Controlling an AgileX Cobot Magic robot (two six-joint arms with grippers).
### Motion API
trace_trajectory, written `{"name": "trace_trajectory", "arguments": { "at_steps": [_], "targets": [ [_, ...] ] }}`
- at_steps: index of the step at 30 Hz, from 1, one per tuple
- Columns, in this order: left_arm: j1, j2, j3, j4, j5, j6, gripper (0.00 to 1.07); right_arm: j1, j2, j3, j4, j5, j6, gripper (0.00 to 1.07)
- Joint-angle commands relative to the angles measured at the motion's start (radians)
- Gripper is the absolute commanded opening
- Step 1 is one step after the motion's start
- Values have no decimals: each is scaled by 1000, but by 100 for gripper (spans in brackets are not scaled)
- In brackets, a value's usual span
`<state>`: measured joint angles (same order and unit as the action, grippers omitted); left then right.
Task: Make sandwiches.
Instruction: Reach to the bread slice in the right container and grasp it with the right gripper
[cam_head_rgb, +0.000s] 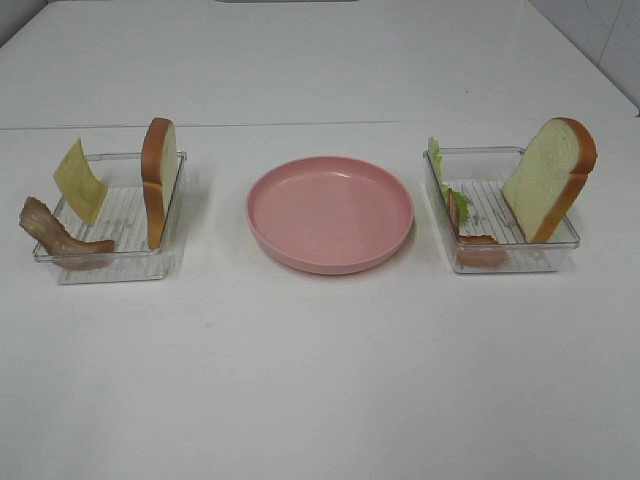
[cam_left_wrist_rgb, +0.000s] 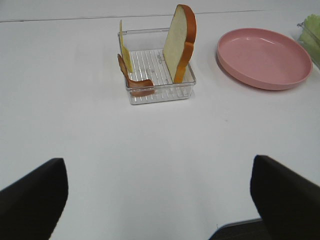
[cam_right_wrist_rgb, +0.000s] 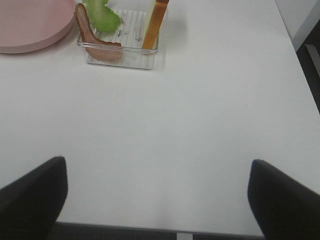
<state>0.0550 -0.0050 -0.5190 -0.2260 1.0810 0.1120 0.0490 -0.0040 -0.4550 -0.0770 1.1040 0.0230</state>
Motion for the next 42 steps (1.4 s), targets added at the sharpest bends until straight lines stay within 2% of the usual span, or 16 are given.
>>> {"name": "trace_trajectory", "arguments": {
  "at_steps": [1, 18, 24, 30, 32, 34, 35, 37, 38, 40, 41, 42],
  "targets": [
    [1, -13, 3, 2, -7, -4, 91, -3, -34, 1, -7, -2, 9, 95],
    [1, -13, 3, 2, -7, -4, 91, -3, -34, 1, -7, -2, 9, 95],
    [1, -13, 3, 2, -7, -4, 91, -3, 47, -53, -7, -28, 10, 95],
    [1, -13, 3, 2, -7, -4, 91, -3, 234, -130, -7, -91, 10, 95],
    [1, -13, 3, 2, -7, -4, 91, -3, 360, -165, -7, -121, 10, 95],
    [1, -13, 3, 2, -7, -4, 91, -3, 409, -179, -7, -128, 10, 95],
    [1, -13, 3, 2, -7, -4, 91, -3, 498, -210, -7, -139, 10, 95],
    [1, -13, 3, 2, -7, -4, 91, -3, 549, -227, -7, -143, 10, 95],
    [1, -13, 3, 2, -7, -4, 91, -3, 651, -265, -7, -143, 10, 95],
    [1, -13, 3, 2, -7, -4, 91, -3, 692, -285, -7, -143, 10, 95],
    [1, -13, 3, 2, -7, -4, 91, -3, 790, -337, -7, -140, 10, 95],
    [1, -13, 3, 2, -7, -4, 91, -3, 790, -337, -7, -140, 10, 95]
  ]
}}
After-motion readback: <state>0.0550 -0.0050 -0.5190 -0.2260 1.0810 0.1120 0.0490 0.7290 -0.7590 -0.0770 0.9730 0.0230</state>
